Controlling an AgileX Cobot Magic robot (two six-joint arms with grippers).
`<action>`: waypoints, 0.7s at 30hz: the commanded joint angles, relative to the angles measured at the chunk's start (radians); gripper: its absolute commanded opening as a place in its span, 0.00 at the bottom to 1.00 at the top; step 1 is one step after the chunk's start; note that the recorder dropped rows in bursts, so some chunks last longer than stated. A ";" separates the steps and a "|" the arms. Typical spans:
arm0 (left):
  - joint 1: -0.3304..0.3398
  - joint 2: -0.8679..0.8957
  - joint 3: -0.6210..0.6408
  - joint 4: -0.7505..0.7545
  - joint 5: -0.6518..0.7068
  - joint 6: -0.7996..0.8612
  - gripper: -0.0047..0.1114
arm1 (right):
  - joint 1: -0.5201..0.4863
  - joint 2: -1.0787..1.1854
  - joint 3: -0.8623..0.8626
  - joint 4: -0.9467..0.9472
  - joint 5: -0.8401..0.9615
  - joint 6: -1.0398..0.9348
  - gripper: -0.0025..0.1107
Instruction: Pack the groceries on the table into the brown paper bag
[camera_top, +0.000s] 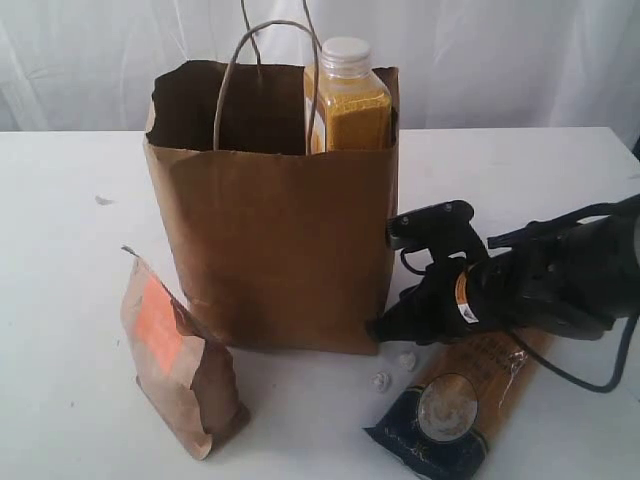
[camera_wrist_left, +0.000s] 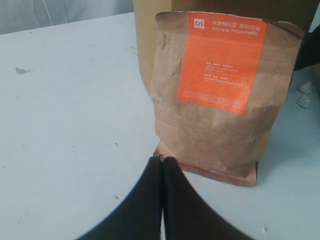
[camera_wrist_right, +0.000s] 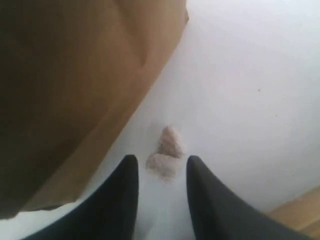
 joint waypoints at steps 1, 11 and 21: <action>0.003 -0.004 0.004 -0.004 -0.002 0.003 0.04 | -0.008 0.021 -0.003 -0.004 -0.029 -0.012 0.33; 0.003 -0.004 0.004 -0.004 -0.002 0.003 0.04 | -0.008 0.066 -0.043 -0.004 -0.001 -0.012 0.33; 0.003 -0.004 0.004 -0.004 -0.002 0.003 0.04 | -0.008 0.066 -0.043 -0.004 0.035 -0.012 0.14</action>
